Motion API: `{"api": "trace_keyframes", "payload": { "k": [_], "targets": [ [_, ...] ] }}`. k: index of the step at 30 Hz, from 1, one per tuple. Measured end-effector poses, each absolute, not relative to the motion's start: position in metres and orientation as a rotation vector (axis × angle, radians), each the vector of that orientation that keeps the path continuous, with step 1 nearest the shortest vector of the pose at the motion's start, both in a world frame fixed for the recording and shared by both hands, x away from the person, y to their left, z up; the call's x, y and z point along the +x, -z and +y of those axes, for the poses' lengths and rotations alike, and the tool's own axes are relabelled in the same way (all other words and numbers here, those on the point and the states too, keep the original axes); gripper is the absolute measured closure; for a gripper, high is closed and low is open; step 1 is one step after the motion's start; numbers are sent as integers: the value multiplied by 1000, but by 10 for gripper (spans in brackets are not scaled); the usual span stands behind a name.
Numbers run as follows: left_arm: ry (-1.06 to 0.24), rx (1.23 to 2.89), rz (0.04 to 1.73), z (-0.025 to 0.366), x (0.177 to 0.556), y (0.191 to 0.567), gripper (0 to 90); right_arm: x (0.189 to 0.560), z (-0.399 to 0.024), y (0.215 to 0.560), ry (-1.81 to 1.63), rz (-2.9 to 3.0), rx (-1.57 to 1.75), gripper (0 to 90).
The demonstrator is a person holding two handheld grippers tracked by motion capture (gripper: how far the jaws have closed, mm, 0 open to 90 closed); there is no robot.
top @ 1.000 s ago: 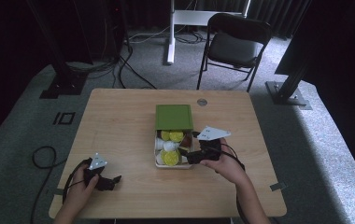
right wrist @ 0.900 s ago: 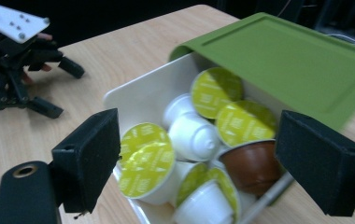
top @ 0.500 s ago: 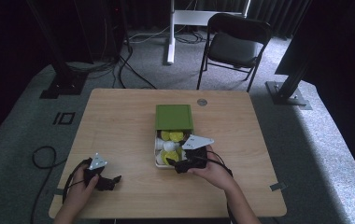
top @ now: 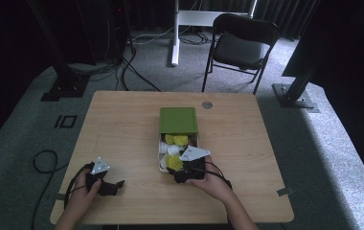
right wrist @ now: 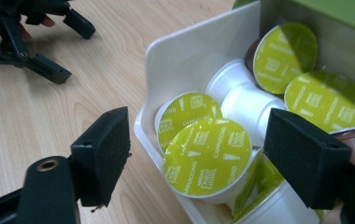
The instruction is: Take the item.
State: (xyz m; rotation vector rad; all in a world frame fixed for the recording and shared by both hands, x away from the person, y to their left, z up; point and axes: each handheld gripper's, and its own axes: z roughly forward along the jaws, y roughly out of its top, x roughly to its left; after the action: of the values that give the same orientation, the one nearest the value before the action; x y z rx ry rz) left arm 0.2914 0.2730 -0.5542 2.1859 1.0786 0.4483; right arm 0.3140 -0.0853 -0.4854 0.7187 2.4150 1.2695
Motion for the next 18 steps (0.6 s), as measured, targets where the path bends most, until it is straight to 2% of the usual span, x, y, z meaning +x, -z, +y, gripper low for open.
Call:
{"api": "trace_keyframes", "payload": {
  "k": [11,18],
  "targets": [
    [-448,2186,1078,273,291,554,6,311,-75,501,-1190,2395,747,268],
    [-448,2186,1078,273,291,554,6,313,-73,506,-1153,2371,787,345]
  ]
}}
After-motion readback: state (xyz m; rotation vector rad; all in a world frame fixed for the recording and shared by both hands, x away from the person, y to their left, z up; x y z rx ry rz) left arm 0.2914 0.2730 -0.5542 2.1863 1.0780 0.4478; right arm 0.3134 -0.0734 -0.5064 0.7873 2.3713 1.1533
